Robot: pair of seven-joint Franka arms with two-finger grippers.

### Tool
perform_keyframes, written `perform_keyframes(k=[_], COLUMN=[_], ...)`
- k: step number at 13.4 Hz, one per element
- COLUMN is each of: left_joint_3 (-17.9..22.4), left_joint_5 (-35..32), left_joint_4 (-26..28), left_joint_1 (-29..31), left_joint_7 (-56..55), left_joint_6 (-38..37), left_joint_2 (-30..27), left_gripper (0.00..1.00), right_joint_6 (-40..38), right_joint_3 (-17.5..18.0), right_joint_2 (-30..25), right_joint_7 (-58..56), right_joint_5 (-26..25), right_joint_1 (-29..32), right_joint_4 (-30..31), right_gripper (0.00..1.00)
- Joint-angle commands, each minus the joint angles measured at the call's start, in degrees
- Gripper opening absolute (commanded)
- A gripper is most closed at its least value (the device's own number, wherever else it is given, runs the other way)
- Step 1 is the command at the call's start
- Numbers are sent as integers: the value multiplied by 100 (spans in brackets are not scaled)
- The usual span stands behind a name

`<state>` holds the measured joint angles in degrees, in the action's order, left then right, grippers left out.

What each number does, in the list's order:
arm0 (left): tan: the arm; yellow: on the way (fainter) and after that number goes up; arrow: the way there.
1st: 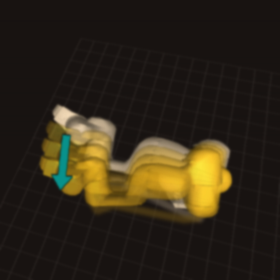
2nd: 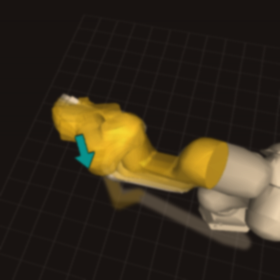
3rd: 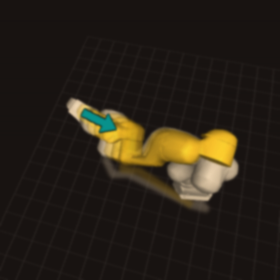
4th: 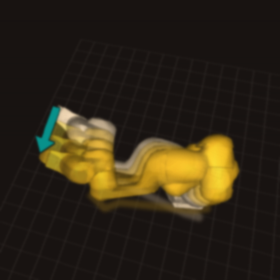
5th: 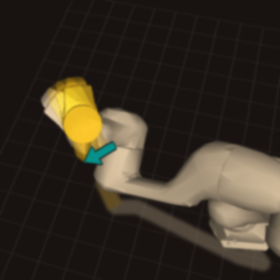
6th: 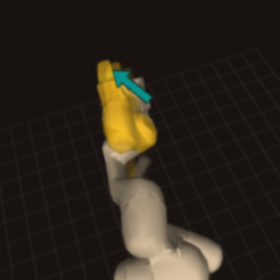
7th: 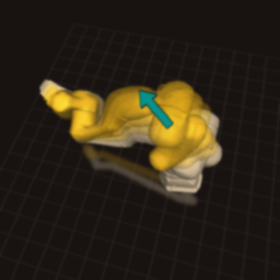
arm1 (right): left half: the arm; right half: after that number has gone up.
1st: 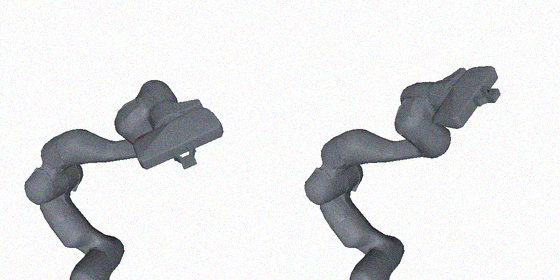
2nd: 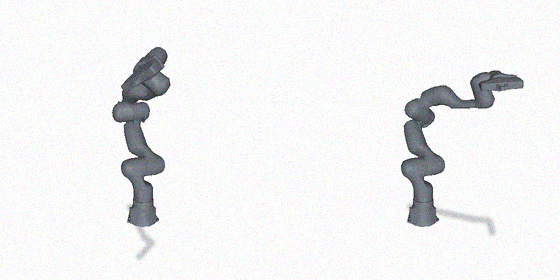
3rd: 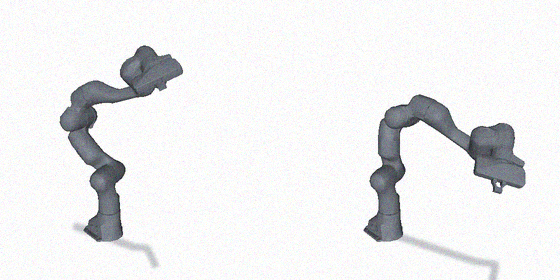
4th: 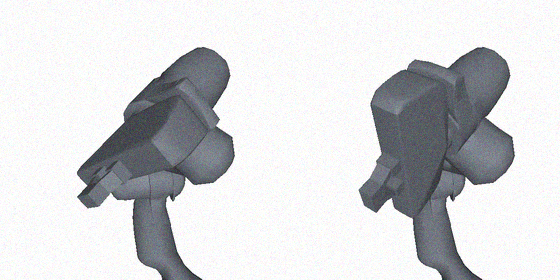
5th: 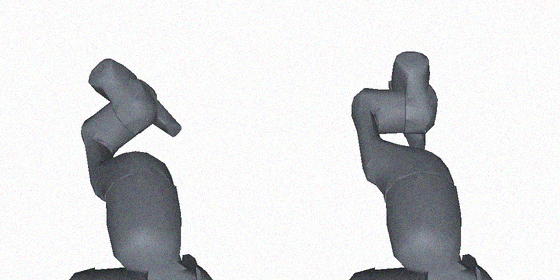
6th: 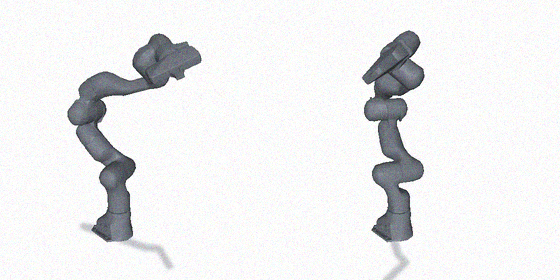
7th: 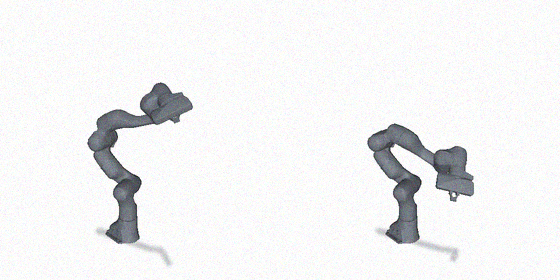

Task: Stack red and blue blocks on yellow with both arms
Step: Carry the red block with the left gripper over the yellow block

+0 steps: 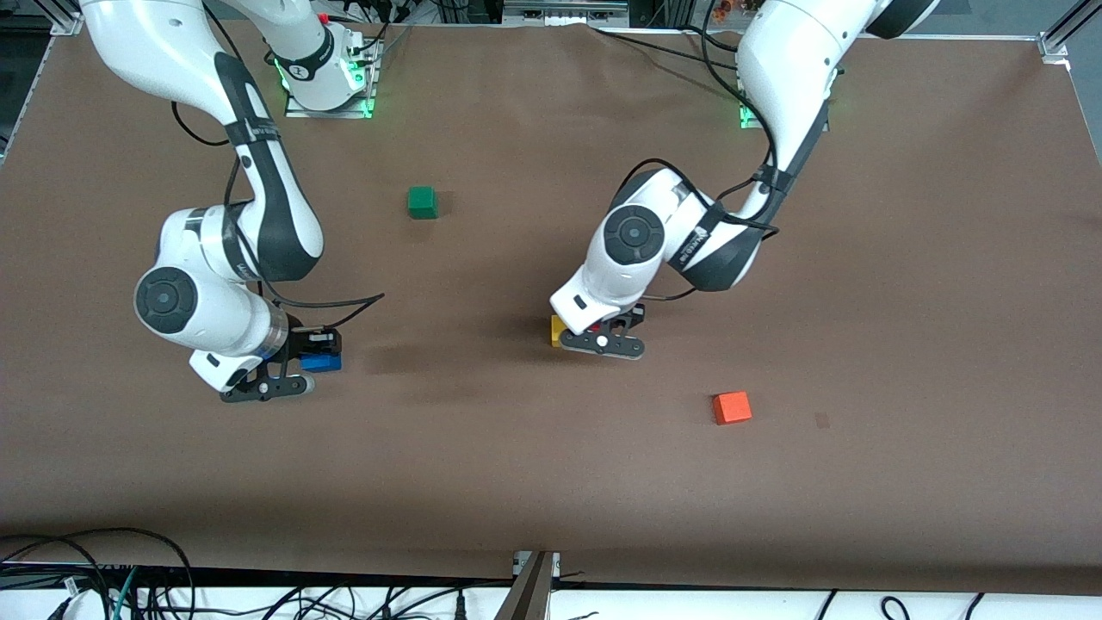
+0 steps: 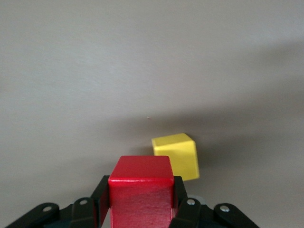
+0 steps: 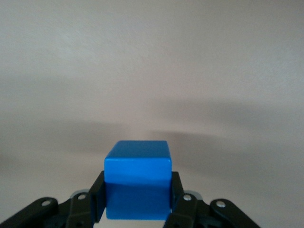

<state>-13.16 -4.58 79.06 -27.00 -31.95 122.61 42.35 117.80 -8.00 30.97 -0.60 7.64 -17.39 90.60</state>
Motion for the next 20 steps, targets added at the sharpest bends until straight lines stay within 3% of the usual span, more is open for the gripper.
perform_keyframes(k=[1,3,9,14,20], left_joint_3=[103,103,156,560,569], left_joint_5=[-25,-25,-78,-69,-69], left_joint_4=[-312,-329,-786,-822,-1068], left_joint_1=[-261,-314,-473,-762,-771], left_joint_7=[-310,-548,-936,-936,-962], left_joint_6=[-193,-185,-193,-193,-193], left_joint_2=[160,230,546,573,784], left_gripper=[0,0,0,0,0], right_joint_6=[-555,-688,-688,-680,-645], right_joint_3=[18,9,9,26,26], right_joint_2=[41,41,41,49,58], right_joint_7=[68,139,147,147,147], right_joint_5=[184,596,624,624,624], right_joint_1=[52,43,34,34,25], right_joint_4=[-551,-754,-772,-781,-781], right_gripper=[30,30,30,30,30])
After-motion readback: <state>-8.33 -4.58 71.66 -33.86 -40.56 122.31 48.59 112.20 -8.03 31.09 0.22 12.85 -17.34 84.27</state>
